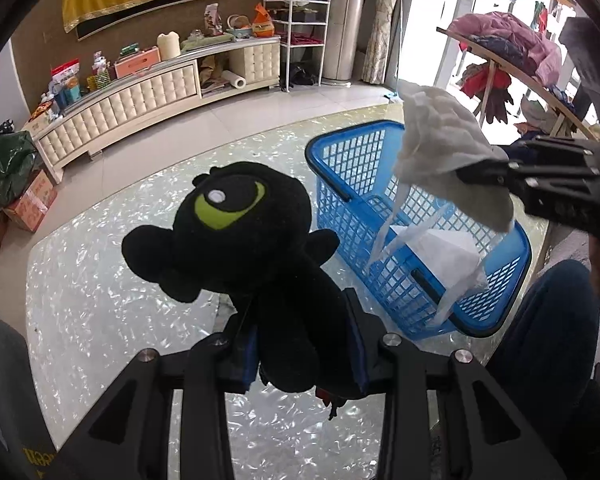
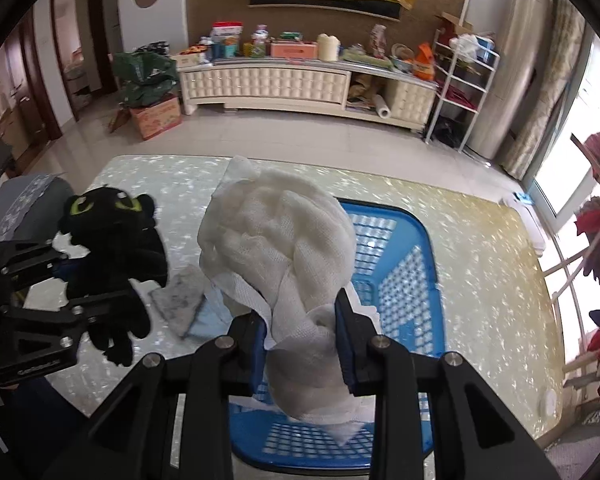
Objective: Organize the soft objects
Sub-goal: 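Lower the white bundle into the blue basket and open the right gripper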
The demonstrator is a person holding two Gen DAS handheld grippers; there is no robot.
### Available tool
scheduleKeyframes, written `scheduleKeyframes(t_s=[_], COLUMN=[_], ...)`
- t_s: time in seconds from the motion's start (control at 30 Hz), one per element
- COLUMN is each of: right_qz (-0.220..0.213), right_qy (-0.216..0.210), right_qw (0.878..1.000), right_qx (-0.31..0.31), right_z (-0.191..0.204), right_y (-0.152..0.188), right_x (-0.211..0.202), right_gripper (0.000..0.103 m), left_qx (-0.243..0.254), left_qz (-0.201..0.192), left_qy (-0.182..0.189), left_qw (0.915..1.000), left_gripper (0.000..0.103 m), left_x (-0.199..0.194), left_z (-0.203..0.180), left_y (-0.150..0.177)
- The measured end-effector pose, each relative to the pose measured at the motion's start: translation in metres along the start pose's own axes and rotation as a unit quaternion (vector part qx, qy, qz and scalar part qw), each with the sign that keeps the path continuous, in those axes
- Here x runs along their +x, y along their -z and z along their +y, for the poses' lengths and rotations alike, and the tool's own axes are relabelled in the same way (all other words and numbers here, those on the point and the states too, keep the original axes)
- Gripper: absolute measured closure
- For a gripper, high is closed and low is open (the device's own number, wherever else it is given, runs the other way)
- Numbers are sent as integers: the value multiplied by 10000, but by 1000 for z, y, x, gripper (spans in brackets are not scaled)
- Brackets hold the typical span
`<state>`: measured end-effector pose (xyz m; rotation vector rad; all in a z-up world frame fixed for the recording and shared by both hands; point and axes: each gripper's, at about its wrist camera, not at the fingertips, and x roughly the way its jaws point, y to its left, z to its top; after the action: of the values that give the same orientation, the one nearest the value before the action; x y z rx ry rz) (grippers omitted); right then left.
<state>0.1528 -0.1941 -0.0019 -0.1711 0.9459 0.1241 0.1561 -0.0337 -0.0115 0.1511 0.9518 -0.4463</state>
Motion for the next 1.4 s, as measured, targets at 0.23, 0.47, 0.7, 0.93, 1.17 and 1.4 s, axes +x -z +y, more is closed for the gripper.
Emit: scheduleKeyframes(t_s=[0.23, 0.47, 0.7, 0.93, 1.17, 1.4], right_qz=[176, 451, 669, 952, 1280, 1608], right_qy=[171, 188, 145, 174, 118, 145], right_qw=[9997, 9978, 9939, 9913, 9886, 9835], right_qx=[35, -441, -864, -896, -779, -811], right_z=[-16, -17, -17, -22, -27, -27], right_y=[2, 8, 11, 9, 9, 6], right_x=[17, 50, 80, 98, 103, 109], right_gripper=[75, 75, 75, 75, 75, 73], left_qx=[34, -41, -221, -177, -239, -332], left_qz=[132, 186, 258, 329, 428, 533], left_qy=[60, 82, 230, 213, 144, 203], left_qw=[9999, 9998, 9992, 9991, 9987, 9978], left_gripper=[69, 69, 69, 69, 69, 69], left_x=[14, 26, 36, 41, 47, 52], left_z=[-2, 3, 11, 7, 12, 18], left_y=[-2, -3, -1, 1, 2, 2])
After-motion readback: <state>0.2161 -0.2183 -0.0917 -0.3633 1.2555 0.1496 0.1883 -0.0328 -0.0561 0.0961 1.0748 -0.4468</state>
